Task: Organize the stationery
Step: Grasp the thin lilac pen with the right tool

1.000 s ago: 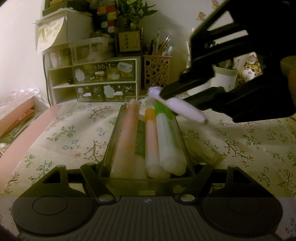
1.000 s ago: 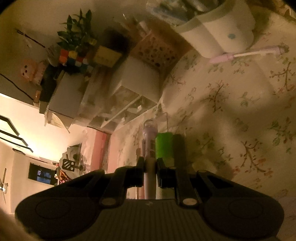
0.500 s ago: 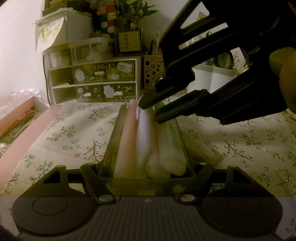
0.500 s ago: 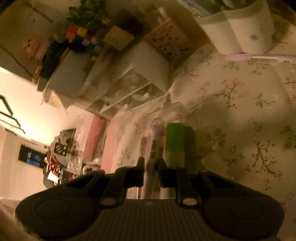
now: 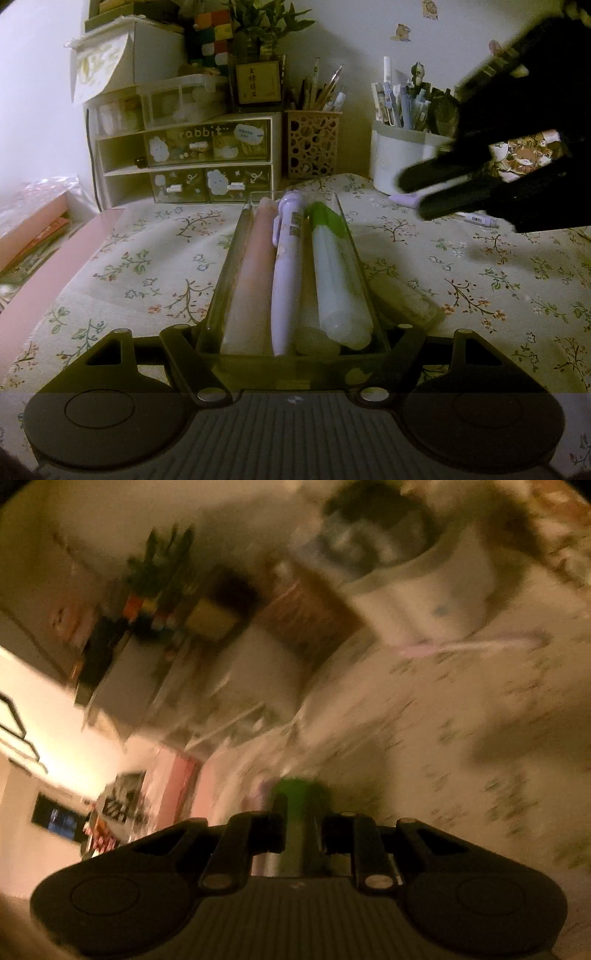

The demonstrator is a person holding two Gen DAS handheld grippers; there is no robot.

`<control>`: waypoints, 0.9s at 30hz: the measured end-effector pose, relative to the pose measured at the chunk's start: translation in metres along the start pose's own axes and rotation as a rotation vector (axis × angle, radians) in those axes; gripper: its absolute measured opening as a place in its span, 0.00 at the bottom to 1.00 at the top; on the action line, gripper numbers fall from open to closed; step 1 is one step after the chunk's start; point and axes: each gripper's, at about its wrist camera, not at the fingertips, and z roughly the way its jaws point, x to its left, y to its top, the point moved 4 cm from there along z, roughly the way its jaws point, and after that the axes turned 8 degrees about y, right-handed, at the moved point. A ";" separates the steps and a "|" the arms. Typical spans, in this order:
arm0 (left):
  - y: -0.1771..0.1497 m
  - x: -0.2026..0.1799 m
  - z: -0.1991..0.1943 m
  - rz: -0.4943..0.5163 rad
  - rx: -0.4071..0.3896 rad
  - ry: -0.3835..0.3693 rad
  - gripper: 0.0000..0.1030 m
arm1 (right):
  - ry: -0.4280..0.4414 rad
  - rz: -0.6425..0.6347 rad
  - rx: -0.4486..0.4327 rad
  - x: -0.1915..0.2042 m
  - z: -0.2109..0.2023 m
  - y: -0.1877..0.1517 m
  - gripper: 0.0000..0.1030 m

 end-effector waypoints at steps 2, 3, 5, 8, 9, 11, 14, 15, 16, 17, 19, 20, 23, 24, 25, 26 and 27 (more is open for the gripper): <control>0.000 0.000 0.000 0.000 0.000 0.000 0.71 | -0.017 -0.002 -0.022 -0.010 -0.007 0.005 0.23; 0.000 0.000 0.000 0.000 0.000 0.000 0.71 | -0.033 -0.006 -0.030 -0.015 -0.010 0.007 0.24; 0.000 0.000 0.000 0.000 0.000 -0.001 0.71 | -0.070 -0.014 -0.044 -0.026 -0.016 0.009 0.25; 0.000 0.000 0.000 0.000 0.000 0.000 0.71 | -0.113 -0.045 -0.074 -0.042 -0.028 0.013 0.29; 0.000 0.000 0.000 0.001 0.000 -0.001 0.71 | -0.133 -0.061 -0.085 -0.046 -0.031 0.014 0.30; 0.000 0.000 0.000 0.001 0.000 -0.001 0.71 | -0.196 -0.129 -0.113 -0.054 -0.038 0.022 0.37; 0.000 0.000 0.000 0.000 -0.001 0.000 0.71 | -0.292 -0.265 -0.135 -0.065 -0.046 0.041 0.39; 0.000 0.000 0.000 0.000 -0.001 -0.001 0.71 | -0.324 -0.314 -0.135 -0.068 -0.047 0.049 0.40; 0.000 0.000 0.000 0.000 -0.001 -0.001 0.71 | -0.345 -0.347 -0.136 -0.069 -0.047 0.056 0.40; 0.000 0.000 0.000 0.000 0.000 -0.001 0.71 | -0.367 -0.398 -0.139 -0.070 -0.047 0.063 0.40; 0.000 0.000 0.000 0.001 0.000 -0.001 0.71 | -0.374 -0.481 -0.118 -0.069 -0.041 0.072 0.41; 0.000 0.000 0.000 0.000 0.000 -0.001 0.71 | -0.371 -0.516 -0.094 -0.068 -0.036 0.075 0.41; 0.000 0.000 0.000 0.001 0.000 0.000 0.71 | -0.352 -0.622 -0.023 -0.065 -0.013 0.080 0.41; 0.000 0.000 0.000 0.000 0.000 0.000 0.71 | -0.352 -0.642 0.006 -0.066 -0.004 0.081 0.41; 0.000 0.000 0.000 0.000 0.000 -0.001 0.71 | -0.360 -0.666 0.035 -0.068 0.005 0.082 0.41; 0.000 0.000 0.000 0.000 0.000 -0.002 0.71 | -0.379 -0.693 0.056 -0.068 0.011 0.082 0.41; 0.001 0.000 0.000 0.000 0.000 -0.003 0.71 | -0.411 -0.729 0.068 -0.069 0.017 0.081 0.41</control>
